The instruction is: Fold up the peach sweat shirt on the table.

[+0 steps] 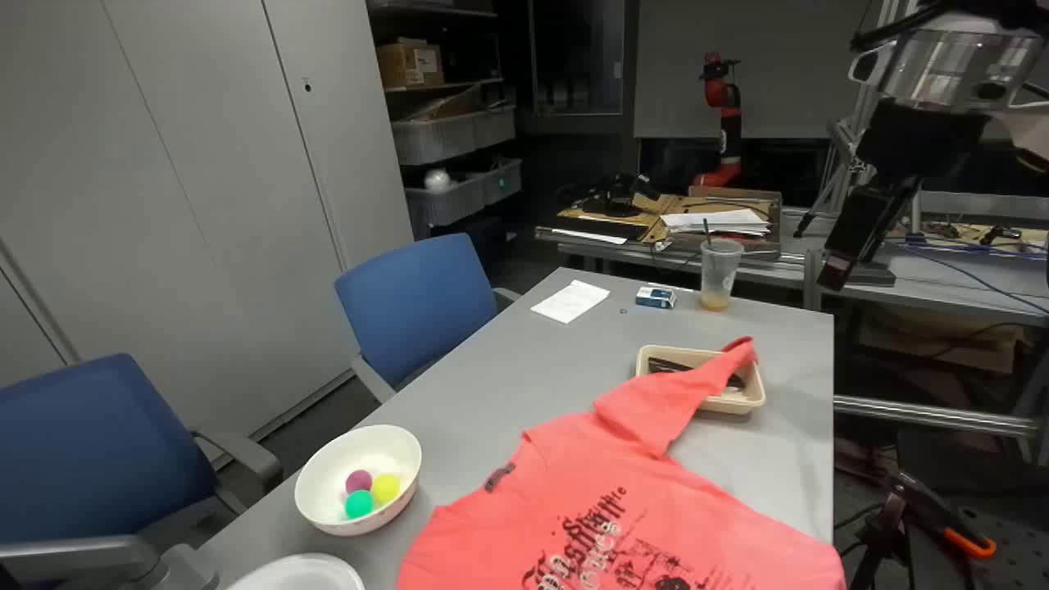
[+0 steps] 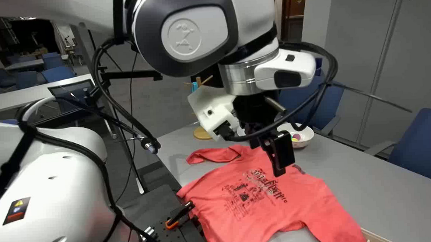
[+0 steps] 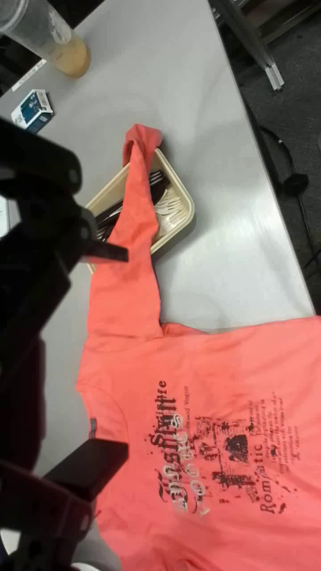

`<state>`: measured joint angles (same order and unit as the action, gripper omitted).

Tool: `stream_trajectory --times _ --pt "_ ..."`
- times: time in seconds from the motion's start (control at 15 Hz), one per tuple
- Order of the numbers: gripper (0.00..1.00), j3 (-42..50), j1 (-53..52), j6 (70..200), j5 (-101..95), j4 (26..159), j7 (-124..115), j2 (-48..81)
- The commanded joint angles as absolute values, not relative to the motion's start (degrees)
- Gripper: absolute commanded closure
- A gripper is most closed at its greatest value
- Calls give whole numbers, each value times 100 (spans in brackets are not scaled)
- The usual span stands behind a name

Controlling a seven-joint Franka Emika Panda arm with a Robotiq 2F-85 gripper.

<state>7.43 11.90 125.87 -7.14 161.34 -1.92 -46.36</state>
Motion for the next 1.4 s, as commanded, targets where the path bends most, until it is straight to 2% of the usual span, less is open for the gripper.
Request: stream_trajectory --times 0.0,1.33 --pt "0 716 1217 12564 -686 16099 -170 -4611" --pt "0 717 1214 12467 -714 16027 -122 -4522"
